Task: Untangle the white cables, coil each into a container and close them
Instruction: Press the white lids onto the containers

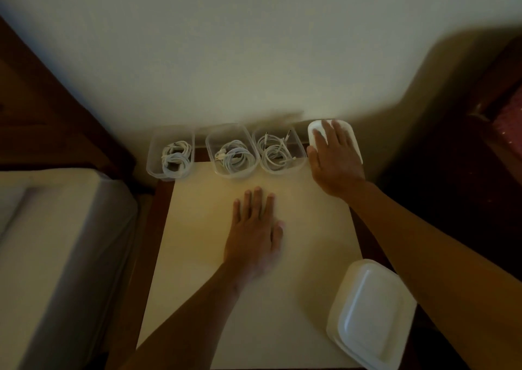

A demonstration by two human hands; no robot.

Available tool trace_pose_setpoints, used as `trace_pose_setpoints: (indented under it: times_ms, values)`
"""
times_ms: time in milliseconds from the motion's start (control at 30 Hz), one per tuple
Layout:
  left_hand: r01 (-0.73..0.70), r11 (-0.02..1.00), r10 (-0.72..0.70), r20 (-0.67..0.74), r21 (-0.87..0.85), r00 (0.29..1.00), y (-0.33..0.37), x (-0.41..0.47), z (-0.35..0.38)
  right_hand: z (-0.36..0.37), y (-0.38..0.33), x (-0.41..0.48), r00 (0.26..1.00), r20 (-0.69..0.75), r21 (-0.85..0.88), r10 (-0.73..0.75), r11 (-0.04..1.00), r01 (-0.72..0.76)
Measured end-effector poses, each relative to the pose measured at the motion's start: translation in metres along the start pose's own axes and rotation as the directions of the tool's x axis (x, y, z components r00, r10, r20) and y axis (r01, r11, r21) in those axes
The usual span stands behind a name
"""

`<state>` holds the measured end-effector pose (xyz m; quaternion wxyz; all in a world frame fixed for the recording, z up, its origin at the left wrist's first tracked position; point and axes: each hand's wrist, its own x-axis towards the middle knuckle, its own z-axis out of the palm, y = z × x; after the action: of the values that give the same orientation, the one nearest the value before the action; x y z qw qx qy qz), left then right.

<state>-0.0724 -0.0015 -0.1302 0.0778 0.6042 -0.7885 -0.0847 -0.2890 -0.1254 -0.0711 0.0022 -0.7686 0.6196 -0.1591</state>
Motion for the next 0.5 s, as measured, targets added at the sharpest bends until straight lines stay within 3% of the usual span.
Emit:
trace_pose_setpoints:
  times_ms: [67, 167, 333, 433, 500]
  values:
    - [0.003, 1.000, -0.003, -0.001, -0.002, 1.000, 0.001, 0.000, -0.001, -0.002, -0.016, -0.010, 0.996, -0.044, -0.006, -0.072, 0.997, 0.072]
    - [0.018, 0.999, -0.018, -0.003, -0.028, 1.000, 0.002, 0.001, -0.002, 0.005, -0.033, -0.025, 0.989, 0.035, -0.041, -0.144, 0.989, 0.145]
    - [0.032, 0.993, -0.034, -0.016, -0.117, 0.999, -0.002, 0.001, -0.005, 0.011, -0.044, -0.042, 0.991, 0.026, -0.076, -0.130, 0.988, 0.132]
    - [0.091, 0.917, -0.123, -0.057, -0.389, 0.991, -0.003, -0.002, -0.014, 0.005, -0.053, -0.064, 0.988, 0.082, -0.034, -0.130, 0.990, 0.133]
    - [0.158, 0.752, -0.286, -0.101, -0.640, 0.953, -0.001, -0.009, -0.025, -0.002, -0.061, -0.087, 0.990, 0.095, -0.019, -0.104, 0.994, 0.107]
